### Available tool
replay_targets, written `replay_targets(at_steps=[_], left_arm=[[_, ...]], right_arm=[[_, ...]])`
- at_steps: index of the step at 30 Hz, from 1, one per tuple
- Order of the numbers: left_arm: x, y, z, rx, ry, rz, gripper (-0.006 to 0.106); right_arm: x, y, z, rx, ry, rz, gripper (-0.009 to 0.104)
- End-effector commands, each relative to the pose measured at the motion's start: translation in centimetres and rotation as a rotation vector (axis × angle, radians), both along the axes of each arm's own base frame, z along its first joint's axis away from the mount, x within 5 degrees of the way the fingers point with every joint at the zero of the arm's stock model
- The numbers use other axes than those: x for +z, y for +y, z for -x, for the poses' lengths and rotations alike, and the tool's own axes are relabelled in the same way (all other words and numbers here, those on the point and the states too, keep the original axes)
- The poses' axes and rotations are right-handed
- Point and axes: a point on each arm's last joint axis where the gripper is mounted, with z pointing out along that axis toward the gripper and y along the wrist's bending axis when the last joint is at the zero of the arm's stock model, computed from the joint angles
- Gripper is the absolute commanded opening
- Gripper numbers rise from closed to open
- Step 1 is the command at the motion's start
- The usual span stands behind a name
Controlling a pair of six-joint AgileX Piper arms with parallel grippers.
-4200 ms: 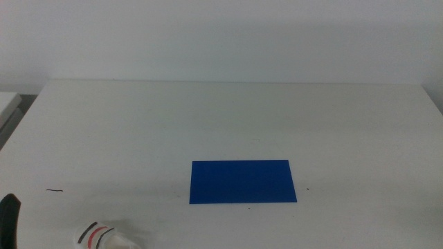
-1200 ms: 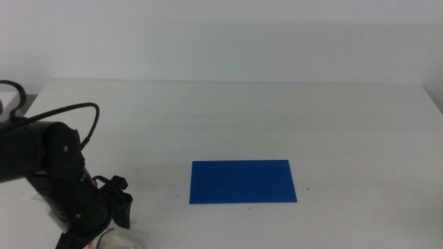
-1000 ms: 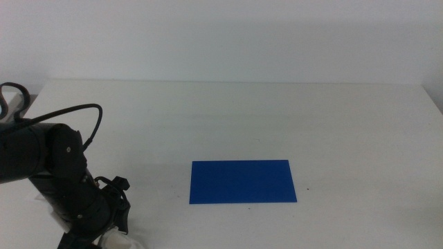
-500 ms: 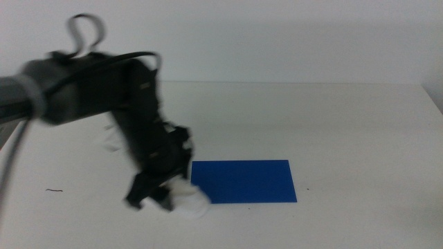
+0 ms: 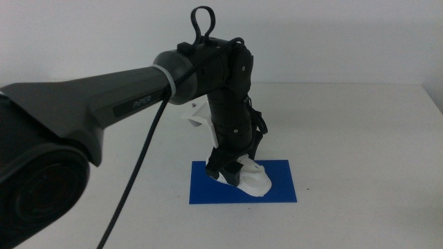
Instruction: Use one arm to grab the shoe from the table and place it on the mat.
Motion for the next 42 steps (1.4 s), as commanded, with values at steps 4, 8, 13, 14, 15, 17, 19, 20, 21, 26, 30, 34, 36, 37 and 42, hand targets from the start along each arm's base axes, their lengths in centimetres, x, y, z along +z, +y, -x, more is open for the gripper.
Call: replay_targets(at_steps=[4, 8, 13, 14, 15, 17, 19, 20, 21, 26, 30, 34, 36, 37, 42], left_arm=[[-0.2, -0.5, -0.2, 0.015, 0.006, -0.008, -0.002], [-0.3, -0.5, -0.3, 0.188, 0.029, -0.021, -0.002], [-0.4, -0.7, -0.1, 0.525, 0.072, -0.035, -0.002], [-0.4, -0.6, -0.1, 0.519, 0.069, -0.039, -0.002], [-0.4, -0.6, -0.1, 0.518, 0.067, -0.040, -0.002], [-0.4, -0.7, -0.4, 0.522, 0.049, -0.022, -0.002], [-0.4, -0.8, -0.6, 0.524, 0.033, -0.005, -0.002], [-0.5, -0.8, -0.6, 0.525, 0.028, 0.000, -0.002], [-0.8, -0.8, -0.7, 0.525, 0.031, -0.004, -0.002], [-1.9, -1.1, -0.7, 0.530, 0.061, -0.015, -0.002], [-2.7, -1.1, -0.8, 0.529, 0.067, -0.029, -0.002], [-3.4, -1.2, -0.8, 0.527, 0.078, -0.044, -0.001], [-3.6, -1.3, -0.8, 0.529, 0.086, -0.042, 0.001], [-3.8, -1.3, -0.8, 0.531, 0.093, -0.043, 0.002], [-4.2, -1.5, -0.8, 0.538, 0.111, -0.035, 0.018]], right_arm=[[0.0, 0.0, 0.0, 0.002, -0.012, 0.010, 0.079], [0.0, 0.0, 0.0, 0.002, -0.012, 0.010, 0.079], [0.0, 0.0, 0.0, 0.002, -0.012, 0.010, 0.079], [0.0, 0.0, 0.0, 0.002, -0.012, 0.010, 0.079], [0.0, 0.0, 0.0, 0.002, -0.012, 0.010, 0.079], [0.0, 0.0, 0.0, 0.002, -0.012, 0.010, 0.079], [0.0, 0.0, 0.0, 0.002, -0.012, 0.010, 0.079], [0.0, 0.0, 0.0, 0.002, -0.012, 0.010, 0.079], [0.0, 0.0, 0.0, 0.002, -0.012, 0.010, 0.079], [0.0, 0.0, 0.0, 0.002, -0.012, 0.010, 0.079], [0.0, 0.0, 0.0, 0.002, -0.012, 0.010, 0.079], [0.0, 0.0, 0.0, 0.002, -0.012, 0.010, 0.079], [0.0, 0.0, 0.0, 0.002, -0.012, 0.010, 0.079], [0.0, 0.0, 0.0, 0.002, -0.012, 0.010, 0.079], [0.0, 0.0, 0.0, 0.002, -0.012, 0.010, 0.079]])
